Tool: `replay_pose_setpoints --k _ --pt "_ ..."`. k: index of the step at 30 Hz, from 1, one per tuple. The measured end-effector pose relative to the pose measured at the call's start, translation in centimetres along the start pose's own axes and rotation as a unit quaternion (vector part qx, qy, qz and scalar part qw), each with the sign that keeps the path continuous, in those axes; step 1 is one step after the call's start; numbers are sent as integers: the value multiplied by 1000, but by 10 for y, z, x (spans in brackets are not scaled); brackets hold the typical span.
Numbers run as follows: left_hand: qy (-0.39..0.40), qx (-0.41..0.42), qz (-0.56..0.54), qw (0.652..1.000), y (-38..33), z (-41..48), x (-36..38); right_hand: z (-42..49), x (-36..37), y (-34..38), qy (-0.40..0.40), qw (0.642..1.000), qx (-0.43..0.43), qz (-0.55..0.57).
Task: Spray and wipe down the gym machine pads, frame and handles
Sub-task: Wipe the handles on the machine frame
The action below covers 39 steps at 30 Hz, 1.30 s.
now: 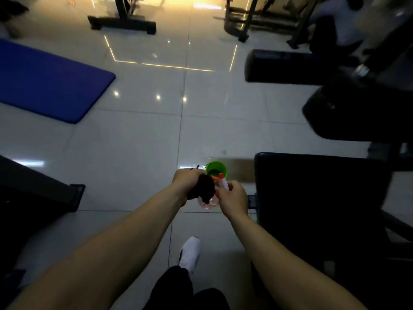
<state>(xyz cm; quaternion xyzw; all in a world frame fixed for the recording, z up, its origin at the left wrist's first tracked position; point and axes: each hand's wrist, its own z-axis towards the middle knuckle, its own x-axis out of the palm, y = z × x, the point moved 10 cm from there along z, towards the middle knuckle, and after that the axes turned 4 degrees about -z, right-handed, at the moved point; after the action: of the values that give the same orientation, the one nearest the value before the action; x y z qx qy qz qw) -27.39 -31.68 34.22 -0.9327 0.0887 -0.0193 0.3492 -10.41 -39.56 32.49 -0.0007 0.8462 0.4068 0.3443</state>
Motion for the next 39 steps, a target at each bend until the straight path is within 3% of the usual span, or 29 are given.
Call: replay_pose_setpoints --k 3,6,14,17,23,24,26,28,29,31,33,39 --pt "97 66 79 990 -58 -85 32 -56 -77 51 -23 998 -23 48" --pt "194 139 166 957 -100 -163 73 -105 -150 87 -56 994 -55 79" --pt "335 332 259 843 -168 -344 172 -227 -333 111 -193 963 -120 143" --pt "372 350 245 824 -181 -388 195 -263 -379 114 -225 947 -153 173" --pt "437 368 246 783 -209 -441 214 -278 -394 151 -82 962 -228 127" --pt "427 374 243 787 -217 -438 213 -277 -393 158 -103 963 -235 86" --pt "382 352 199 831 -233 -419 202 -271 -396 166 -181 957 -222 43" --pt "377 255 86 886 -245 -391 186 -259 -392 166 -235 947 -203 86" --pt "400 183 15 898 -239 -383 181 -258 -385 163 -233 945 -201 109" --pt "436 105 -90 890 -245 -355 170 -244 -369 168 -240 942 -197 131" --pt "436 84 -131 886 -257 -321 155 -224 -352 176 -257 942 -177 126" --pt "432 47 -116 893 -297 -257 136 -180 -291 186 -275 951 -79 117"
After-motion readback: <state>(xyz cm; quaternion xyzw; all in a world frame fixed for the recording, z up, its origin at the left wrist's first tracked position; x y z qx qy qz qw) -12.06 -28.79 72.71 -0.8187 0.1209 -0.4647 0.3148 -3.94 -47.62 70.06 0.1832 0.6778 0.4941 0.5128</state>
